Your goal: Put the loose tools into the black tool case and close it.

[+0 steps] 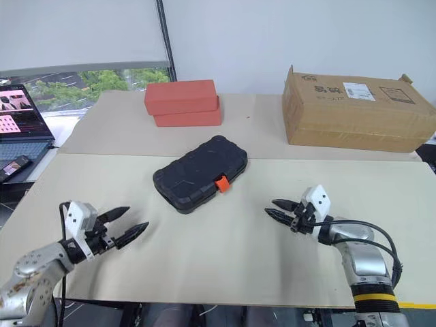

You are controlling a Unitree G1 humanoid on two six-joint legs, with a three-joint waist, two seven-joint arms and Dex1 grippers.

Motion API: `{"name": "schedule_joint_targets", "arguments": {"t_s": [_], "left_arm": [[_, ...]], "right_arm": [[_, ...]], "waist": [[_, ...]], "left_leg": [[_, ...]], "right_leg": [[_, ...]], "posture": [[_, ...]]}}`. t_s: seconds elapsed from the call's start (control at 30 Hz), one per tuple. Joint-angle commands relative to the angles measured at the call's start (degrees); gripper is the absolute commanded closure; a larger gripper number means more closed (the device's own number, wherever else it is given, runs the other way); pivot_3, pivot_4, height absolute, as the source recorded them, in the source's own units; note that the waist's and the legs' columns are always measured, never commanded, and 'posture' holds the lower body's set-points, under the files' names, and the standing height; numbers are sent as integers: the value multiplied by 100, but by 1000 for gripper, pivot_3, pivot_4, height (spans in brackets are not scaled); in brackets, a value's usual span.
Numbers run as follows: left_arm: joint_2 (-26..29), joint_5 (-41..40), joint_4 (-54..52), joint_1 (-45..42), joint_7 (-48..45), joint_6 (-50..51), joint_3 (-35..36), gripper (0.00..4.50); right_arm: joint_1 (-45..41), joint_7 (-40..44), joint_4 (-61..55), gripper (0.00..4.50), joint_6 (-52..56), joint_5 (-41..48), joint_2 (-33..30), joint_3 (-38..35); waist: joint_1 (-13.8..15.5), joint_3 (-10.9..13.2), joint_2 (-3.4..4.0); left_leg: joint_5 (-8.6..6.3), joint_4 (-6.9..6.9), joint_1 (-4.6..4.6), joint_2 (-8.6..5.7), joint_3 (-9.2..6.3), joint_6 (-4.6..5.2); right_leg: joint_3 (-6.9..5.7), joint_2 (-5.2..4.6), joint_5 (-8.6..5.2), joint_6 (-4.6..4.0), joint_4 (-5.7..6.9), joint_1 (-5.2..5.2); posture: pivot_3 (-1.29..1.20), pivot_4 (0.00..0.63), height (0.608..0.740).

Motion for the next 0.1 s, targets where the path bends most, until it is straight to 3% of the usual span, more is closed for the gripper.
{"name": "schedule_joint_targets", "arguments": {"t_s": [0.03, 0.1], "left_arm": [[-12, 562, -140, 153, 409, -284, -200, 0], [1, 582, -105, 137, 394, -393, -202, 0]], "right_arm": [[-31, 211, 161, 881, -388, 110, -98, -206], [-42, 224, 335, 266, -541, 3, -133, -169]], "waist": [[12, 0, 0], [16, 0, 0]], "left_leg": [[0, 0, 0, -1, 1, 0], [0, 1, 1, -1, 1, 0]], "right_leg": [[1, 1, 0, 0, 0, 0], [1, 0, 1, -2, 0, 0]], "posture": [[0, 150, 712], [0, 150, 712]]}}
